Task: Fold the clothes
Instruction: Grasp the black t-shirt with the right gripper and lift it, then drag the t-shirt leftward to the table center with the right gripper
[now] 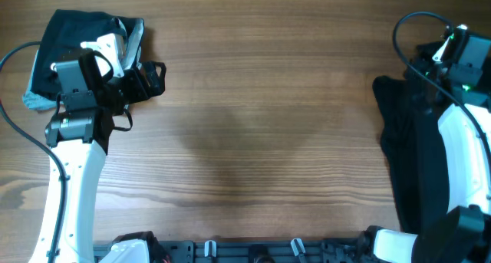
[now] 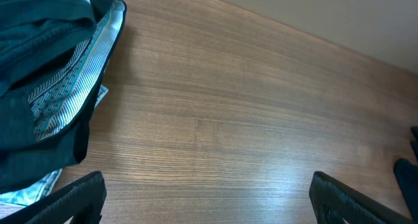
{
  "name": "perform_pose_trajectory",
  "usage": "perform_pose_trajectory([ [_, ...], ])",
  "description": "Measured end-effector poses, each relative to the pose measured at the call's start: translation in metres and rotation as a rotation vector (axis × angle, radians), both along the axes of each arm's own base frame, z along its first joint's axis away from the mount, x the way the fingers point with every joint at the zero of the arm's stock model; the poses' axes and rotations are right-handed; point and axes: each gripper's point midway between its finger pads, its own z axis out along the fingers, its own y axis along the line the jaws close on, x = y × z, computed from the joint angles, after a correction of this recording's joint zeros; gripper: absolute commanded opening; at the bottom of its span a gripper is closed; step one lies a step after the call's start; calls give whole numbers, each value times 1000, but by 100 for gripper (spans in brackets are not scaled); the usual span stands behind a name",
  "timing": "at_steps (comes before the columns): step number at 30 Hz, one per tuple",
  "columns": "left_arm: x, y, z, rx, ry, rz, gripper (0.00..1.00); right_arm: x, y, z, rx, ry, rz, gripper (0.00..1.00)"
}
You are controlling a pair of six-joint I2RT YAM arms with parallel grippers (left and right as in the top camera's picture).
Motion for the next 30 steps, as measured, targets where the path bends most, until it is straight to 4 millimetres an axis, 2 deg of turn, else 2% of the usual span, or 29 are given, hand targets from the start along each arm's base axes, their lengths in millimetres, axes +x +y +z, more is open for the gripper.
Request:
perform_pose_trajectory([
  [7,2,0,2,1,-12,0,100,1,7,-2,32,-1,28,8],
  [10,1,0,4,2,-17,0,100,5,23,3,100,-22,87,7],
  [11,1,0,8,0,-26,2,100,9,31,11,128,-35,113,7],
  [12,0,0,17,-2,-48,7,100,16,44,26,151,-65,149,7],
  [13,-1,0,29,-2,-79,9,100,27,66,48,167,-114,209,7],
  [15,-4,0,54,2,-144,16,100,43,135,89,196,-211,379,8],
  [17,-11,3,78,19,-208,34,100,39,227,111,233,-264,589,10],
  [18,-17,6,93,37,-251,56,100,20,298,114,270,-260,744,16],
  [19,-23,11,106,56,-288,85,100,-4,358,109,298,-241,881,46],
  [20,-30,17,117,79,-322,120,100,-40,427,97,328,-201,1040,65],
  [21,-34,21,124,93,-342,142,100,-67,464,83,337,-159,1129,81],
  [22,-38,25,130,108,-359,167,100,-94,498,68,340,-120,1215,91],
  [24,-49,32,145,132,-407,210,100,-159,550,29,292,-11,1379,94],
  [25,-53,33,151,138,-425,221,100,-181,558,16,248,29,1423,96],
  [26,-56,34,155,142,-438,230,100,-185,555,12,215,43,1419,96],
  [27,-58,35,158,144,-448,234,100,-178,547,14,186,40,1390,96],
  [29,-57,34,156,142,-440,230,100,-141,515,30,149,7,1270,96],
  [30,-54,32,152,134,-429,214,100,-113,486,48,141,-33,1177,96],
])
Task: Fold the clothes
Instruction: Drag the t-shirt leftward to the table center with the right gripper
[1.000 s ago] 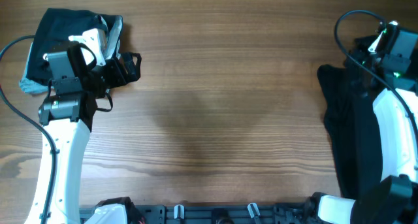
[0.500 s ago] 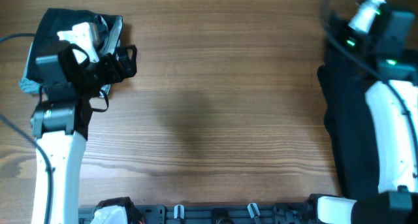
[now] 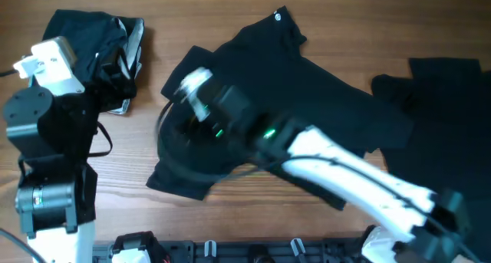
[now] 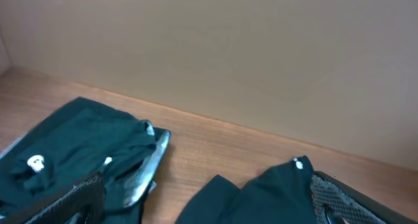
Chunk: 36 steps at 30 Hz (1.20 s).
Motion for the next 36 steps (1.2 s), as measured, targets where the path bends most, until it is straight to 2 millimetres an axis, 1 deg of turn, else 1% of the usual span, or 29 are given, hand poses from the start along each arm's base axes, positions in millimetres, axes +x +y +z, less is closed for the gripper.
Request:
perform_pose_trajectory([
  [1,5,-3,-6,-8,20,-21,100,16,-19,13,15,-16,-59,96],
  [2,12,-6,-16,-19,51,-41,100,33,-43,26,33,-27,-132,96],
  [4,25,-9,-38,-37,123,-65,100,53,-92,45,57,-22,-257,96],
  [5,31,-10,-55,-50,183,-73,100,64,-126,54,68,-14,-342,96],
  [6,34,-12,-69,-67,229,-83,100,70,-149,58,74,-5,-398,96],
  [7,37,-15,-78,-88,260,-103,100,73,-175,59,71,18,-458,95],
  [9,49,-26,-89,-113,279,-157,100,77,-210,53,64,67,-541,95],
  [10,55,-32,-97,-119,301,-175,100,78,-221,50,64,86,-569,95],
  [11,63,-37,-109,-121,325,-193,96,78,-232,47,64,113,-602,95],
  [12,82,-51,-129,-123,357,-234,90,80,-244,45,76,133,-641,95],
  [13,97,-61,-152,-119,394,-261,84,82,-249,45,89,140,-665,95],
  [14,107,-71,-176,-119,437,-280,75,83,-253,44,97,151,-682,95],
  [15,122,-84,-208,-109,476,-310,64,83,-255,44,105,159,-697,95],
  [16,130,-96,-239,-103,518,-333,52,83,-255,44,113,166,-704,95],
  [17,133,-106,-263,-94,555,-354,43,82,-255,43,115,174,-706,95],
  [18,137,-116,-279,-96,567,-370,40,81,-255,42,115,183,-711,95],
  [19,143,-125,-286,-86,552,-389,34,81,-255,42,118,187,-716,95],
  [20,148,-133,-292,-73,538,-403,27,81,-256,42,120,188,-720,95],
  [21,149,-139,-301,-69,547,-411,21,81,-257,41,116,192,-726,95],
  [23,150,-147,-315,-55,557,-418,13,81,-258,36,103,205,-737,95],
  [24,150,-149,-324,-47,567,-421,9,82,-259,27,83,225,-745,95],
  [25,149,-148,-333,-43,582,-416,8,84,-260,22,73,239,-752,94],
  [26,148,-145,-345,-39,608,-404,8,88,-259,8,51,272,-760,94],
  [28,147,-141,-357,-26,633,-380,7,91,-259,-3,31,295,-765,95],
  [29,151,-135,-358,-6,625,-349,7,92,-261,-9,14,309,-772,95],
  [31,160,-113,-358,43,618,-220,6,91,-267,-25,-42,341,-799,95],
  [33,166,-78,-357,79,613,-61,5,87,-278,-46,-129,386,-838,95],
  [35,168,-32,-357,62,618,82,4,90,-290,-70,-196,436,-874,95],
  [36,169,-6,-357,39,624,142,6,92,-295,-79,-212,453,-889,95],
])
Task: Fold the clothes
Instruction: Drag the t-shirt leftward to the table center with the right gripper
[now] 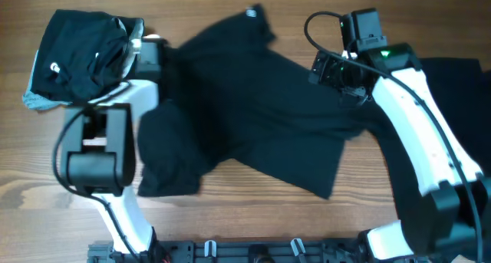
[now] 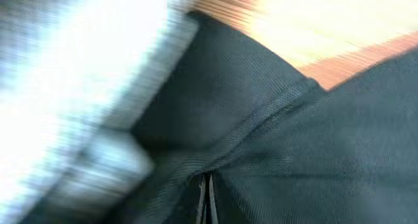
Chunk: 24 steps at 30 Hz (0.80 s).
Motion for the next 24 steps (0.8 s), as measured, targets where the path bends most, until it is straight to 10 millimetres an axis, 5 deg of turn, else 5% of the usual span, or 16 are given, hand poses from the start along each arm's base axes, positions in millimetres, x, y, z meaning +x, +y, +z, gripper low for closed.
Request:
perform_pose_trajectory([
  [3,2,35,3,-105,-2,56,11,14,-17,-24,-7,32,-33,95],
  [7,4,28,5,-162,-8,28,19,17,-26,-51,-11,97,-64,89],
  [10,6,25,13,-177,-24,18,21,26,-51,-74,0,128,-154,85],
  [15,10,20,67,-193,-115,-11,22,26,-96,-126,14,230,-265,91],
  [20,2,15,93,-211,-129,-30,22,34,-100,-152,17,240,-256,86],
  [24,-3,14,96,-215,-114,-31,24,66,-103,-151,17,136,-248,31],
])
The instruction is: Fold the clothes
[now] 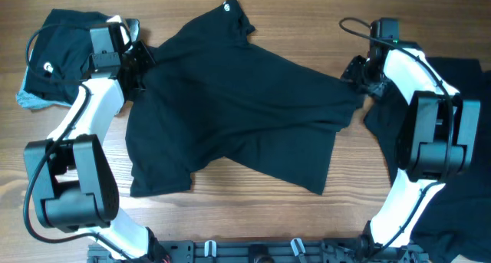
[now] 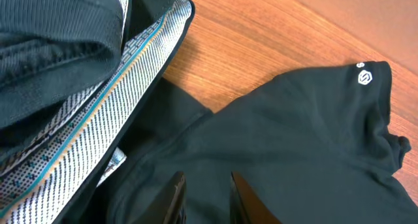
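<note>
A black T-shirt [image 1: 230, 102] lies spread across the middle of the table, its collar with a small white logo [image 2: 363, 77] at the far edge. My left gripper [image 1: 138, 64] sits at the shirt's left shoulder. In the left wrist view its fingers [image 2: 175, 196] stand close together with the shirt fabric [image 2: 294, 139] between them. My right gripper [image 1: 360, 79] is at the shirt's right edge, which is drawn to a point toward it. Its fingers are hidden under the wrist.
A folded dark pile [image 1: 65, 29] with a grey striped lining [image 2: 98, 113] lies at the far left corner, touching the shirt's edge. More dark clothing [image 1: 479, 140] is heaped at the right edge, behind the right arm. Bare wood [image 1: 253, 209] shows along the front.
The shirt is stretched wider: my right gripper has moved right with its edge, and my left gripper has shifted left. The collar lies further left and nearer the far edge.
First the table's middle was bare, my left gripper open by the folded pile and my right at the heap. Then the right arm reached across, with a black shirt in the middle. Later both grippers were on the shirt's sides, and now it lies wider.
</note>
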{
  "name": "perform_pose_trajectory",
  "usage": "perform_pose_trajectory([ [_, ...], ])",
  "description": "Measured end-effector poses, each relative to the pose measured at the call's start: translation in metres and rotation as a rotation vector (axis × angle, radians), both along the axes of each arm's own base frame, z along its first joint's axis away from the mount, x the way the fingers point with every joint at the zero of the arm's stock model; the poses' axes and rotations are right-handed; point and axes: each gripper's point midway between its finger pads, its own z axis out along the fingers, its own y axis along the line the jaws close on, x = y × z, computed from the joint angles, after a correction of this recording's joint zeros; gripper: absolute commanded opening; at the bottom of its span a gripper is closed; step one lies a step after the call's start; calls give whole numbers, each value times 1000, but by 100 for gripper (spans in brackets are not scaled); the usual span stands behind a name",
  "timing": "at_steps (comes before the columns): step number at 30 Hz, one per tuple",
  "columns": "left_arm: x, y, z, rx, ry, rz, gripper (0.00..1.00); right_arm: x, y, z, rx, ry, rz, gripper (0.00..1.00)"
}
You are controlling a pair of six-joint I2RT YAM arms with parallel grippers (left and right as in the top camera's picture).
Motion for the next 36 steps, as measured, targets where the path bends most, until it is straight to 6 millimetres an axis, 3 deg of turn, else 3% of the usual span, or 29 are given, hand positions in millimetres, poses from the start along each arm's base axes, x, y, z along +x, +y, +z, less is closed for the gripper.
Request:
perform_pose_trajectory([
  [3,-3,0,-2,-1,14,0,24,20,2,-1,14,-72,23,4],
  [7,-2,0,-2,-1,12,0,26,67,12,8,65,-244,74,4],
  [9,-2,0,-1,-1,10,0,27,99,12,29,63,-348,82,4],
  [10,-2,0,-1,-1,9,-1,30,122,9,54,50,-443,85,14],
  [11,-2,0,-1,-1,9,0,33,139,7,76,35,-517,84,87],
  [12,-2,0,-1,-1,8,-1,37,149,1,90,12,-568,68,99],
  [15,-2,0,-1,-3,8,2,51,154,-19,103,-35,-583,18,100],
  [19,-2,0,-1,-4,9,2,55,113,-39,88,-20,-405,-6,100],
  [24,-3,0,0,-4,9,2,56,20,-11,132,89,-158,60,82],
  [25,-3,-1,5,-2,1,2,57,-12,-2,143,114,-74,81,81],
  [28,-5,-1,34,16,-57,-11,59,-50,24,147,147,44,169,81],
  [30,-10,-1,72,31,-129,-18,61,-75,59,137,165,129,252,85],
  [33,-26,-2,114,40,-195,-19,70,-111,113,123,164,166,353,87],
  [34,-33,-3,123,44,-202,-21,70,-132,130,116,164,191,377,87],
  [36,-43,-4,133,46,-204,-22,70,-177,140,90,162,290,352,85],
])
